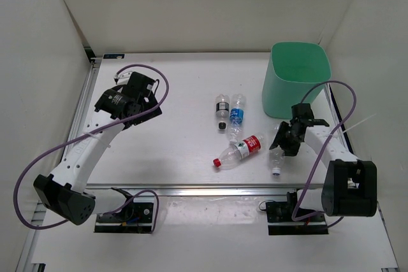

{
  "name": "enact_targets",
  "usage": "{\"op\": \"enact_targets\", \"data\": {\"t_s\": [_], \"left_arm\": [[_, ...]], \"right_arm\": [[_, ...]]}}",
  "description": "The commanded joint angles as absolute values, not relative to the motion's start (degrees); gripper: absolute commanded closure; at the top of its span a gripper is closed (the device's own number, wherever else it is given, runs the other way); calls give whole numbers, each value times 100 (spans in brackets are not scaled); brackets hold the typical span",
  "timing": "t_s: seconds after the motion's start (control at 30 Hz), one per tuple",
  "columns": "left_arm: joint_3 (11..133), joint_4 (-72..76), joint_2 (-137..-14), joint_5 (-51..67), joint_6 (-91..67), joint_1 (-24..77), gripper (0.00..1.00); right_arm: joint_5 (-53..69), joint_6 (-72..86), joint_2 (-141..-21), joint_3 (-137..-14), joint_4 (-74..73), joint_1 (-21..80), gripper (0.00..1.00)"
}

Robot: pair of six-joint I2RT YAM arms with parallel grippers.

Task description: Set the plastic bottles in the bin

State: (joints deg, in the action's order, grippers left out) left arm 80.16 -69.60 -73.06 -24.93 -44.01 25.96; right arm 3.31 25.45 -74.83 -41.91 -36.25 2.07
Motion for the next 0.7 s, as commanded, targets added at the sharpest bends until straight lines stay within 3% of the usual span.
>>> {"op": "enact_targets", "data": {"t_s": [0.0,0.03,0.13,0.33,0.47,0.67], "left_arm": [[8139,-7040,-7189,-2487,-4465,2566,0],[8139,-7040,-7189,-2487,-4465,2566,0],[8139,-6935,-7242,-2540,-4597,2566,0],[7920,-6522,-7242,-2120,-4658,2514,0],[7788,-6223,-7365,-1846,-4544,2514,0],[7550,-5135,-7313,-1793,-3983,2636,0]], "right_arm": [[527,2531,-7016,-4096,-3847,237,52],[527,2662,-6840,-4218,-4006,237,60],[640,2829,-5988,-4586,-4806,378,67],[694,2813,-5326,-6790,-5704,431,72],[-305,2620,-6053,-8645,-5275,431,73],[-1353,2146,-7773,-10122,-3816,326,75]]}}
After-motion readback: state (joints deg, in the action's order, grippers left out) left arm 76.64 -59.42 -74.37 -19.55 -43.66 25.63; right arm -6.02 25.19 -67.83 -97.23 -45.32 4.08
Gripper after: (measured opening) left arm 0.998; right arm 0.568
